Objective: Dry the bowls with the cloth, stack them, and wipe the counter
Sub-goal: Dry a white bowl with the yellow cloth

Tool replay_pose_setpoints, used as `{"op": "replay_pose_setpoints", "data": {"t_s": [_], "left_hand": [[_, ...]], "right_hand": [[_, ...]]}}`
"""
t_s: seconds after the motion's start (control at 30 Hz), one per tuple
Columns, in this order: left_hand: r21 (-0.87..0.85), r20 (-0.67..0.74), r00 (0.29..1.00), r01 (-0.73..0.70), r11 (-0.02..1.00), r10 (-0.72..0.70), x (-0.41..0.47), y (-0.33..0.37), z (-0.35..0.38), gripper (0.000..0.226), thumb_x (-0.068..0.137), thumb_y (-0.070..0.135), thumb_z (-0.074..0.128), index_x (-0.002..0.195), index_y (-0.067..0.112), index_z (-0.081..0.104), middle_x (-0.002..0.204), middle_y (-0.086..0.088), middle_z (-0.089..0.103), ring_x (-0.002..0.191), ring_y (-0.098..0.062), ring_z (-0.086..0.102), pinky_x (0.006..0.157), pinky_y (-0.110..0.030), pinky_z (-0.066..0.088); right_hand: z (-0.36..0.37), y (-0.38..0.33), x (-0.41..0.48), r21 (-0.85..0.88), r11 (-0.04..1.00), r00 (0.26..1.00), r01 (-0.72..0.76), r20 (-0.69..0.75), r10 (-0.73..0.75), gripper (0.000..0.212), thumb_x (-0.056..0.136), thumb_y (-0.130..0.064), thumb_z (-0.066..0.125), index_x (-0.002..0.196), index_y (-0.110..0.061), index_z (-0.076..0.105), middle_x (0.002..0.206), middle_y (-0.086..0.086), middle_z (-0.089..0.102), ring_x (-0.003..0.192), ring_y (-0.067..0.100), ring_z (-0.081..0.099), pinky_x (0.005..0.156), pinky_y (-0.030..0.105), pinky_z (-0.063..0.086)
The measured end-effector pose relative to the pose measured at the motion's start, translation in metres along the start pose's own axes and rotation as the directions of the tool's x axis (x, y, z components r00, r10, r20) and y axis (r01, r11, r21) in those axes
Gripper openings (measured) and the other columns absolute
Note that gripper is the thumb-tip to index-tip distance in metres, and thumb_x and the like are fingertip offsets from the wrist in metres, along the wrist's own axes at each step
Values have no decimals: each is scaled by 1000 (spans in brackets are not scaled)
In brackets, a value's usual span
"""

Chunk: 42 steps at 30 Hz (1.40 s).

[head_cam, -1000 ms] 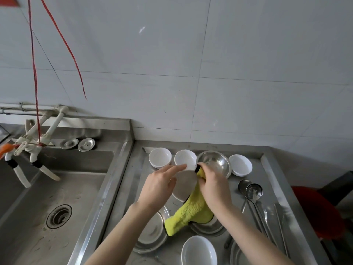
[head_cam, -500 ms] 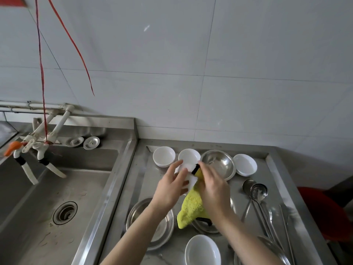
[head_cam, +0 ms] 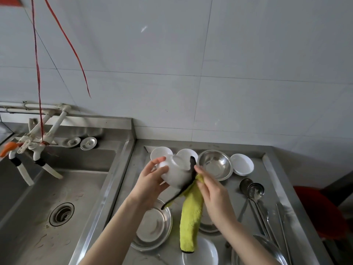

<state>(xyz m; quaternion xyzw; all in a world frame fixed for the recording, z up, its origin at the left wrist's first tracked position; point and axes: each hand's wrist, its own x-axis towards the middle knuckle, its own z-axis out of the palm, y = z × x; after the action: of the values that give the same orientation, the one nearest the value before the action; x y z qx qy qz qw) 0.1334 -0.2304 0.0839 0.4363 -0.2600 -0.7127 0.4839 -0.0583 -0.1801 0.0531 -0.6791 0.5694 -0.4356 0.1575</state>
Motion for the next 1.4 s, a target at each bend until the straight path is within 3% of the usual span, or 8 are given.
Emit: {"op": "replay_pose_setpoints", "data": {"t_s": [0.1,0.2,0.37,0.67,0.93,1.07,1.23,1.4], "left_hand": [[-7,99,995,15,1000,-14,-2,3,-10,27,80,9,67,104,22,63,111,-13,65,91,-27,63,70,-39,56],[-40,174,985,19,999,-12,-5,1,-13,25,88,8,61,108,22,59,112,-11,66,93,-28,64,75,-43,57],[-4,268,963,10,1000,-9,-13,-2,-14,21,90,11,61,109,19,57,112,-16,64,92,-31,64,76,-44,57],[-50,193,976,-93,994,101,-12,13,-18,25,83,4,58,101,21,61,100,-14,66,81,-26,66,68,-38,59],[-16,300,952,-57,998,60,-17,5,-17,45,85,8,62,128,21,51,103,-19,66,82,-27,68,74,-40,59],[-16,288,952,-104,994,104,-17,10,-19,47,84,7,64,127,21,51,107,-20,66,87,-31,67,77,-44,59],[8,234,960,-159,987,153,-16,22,-26,52,80,8,65,128,23,52,105,-20,68,88,-35,67,75,-43,60],[61,200,972,-139,988,124,-14,19,-32,63,80,9,67,136,30,47,110,-23,67,93,-37,67,74,-43,59]], "right_hand": [[-5,-6,11,61,990,986,-124,-106,130,33,95,-12,55,126,-24,60,57,-29,54,51,-3,49,54,3,34],[-1,-27,14,87,994,995,-65,-76,71,32,95,-16,51,125,-25,59,55,-18,55,49,-6,47,51,4,32],[16,-46,10,103,995,994,11,103,-21,43,95,-30,40,135,-21,52,101,-9,61,95,0,57,90,13,43],[8,-36,26,-16,1000,985,3,174,0,52,95,-41,30,140,-19,45,136,1,55,125,12,49,110,39,33],[16,-55,25,97,993,985,62,154,-76,43,99,-28,38,141,-20,45,142,-8,48,133,-1,38,112,28,32],[16,-43,39,31,999,976,9,217,-15,44,101,-25,40,146,-24,35,148,-7,41,137,-2,30,117,37,22],[17,-42,23,63,998,983,6,181,-17,43,99,-29,40,142,-26,41,141,-2,51,132,8,42,109,43,37],[19,-47,12,65,992,963,104,241,-117,44,98,-33,39,140,-24,46,139,-12,51,130,-1,43,106,26,41]]}}
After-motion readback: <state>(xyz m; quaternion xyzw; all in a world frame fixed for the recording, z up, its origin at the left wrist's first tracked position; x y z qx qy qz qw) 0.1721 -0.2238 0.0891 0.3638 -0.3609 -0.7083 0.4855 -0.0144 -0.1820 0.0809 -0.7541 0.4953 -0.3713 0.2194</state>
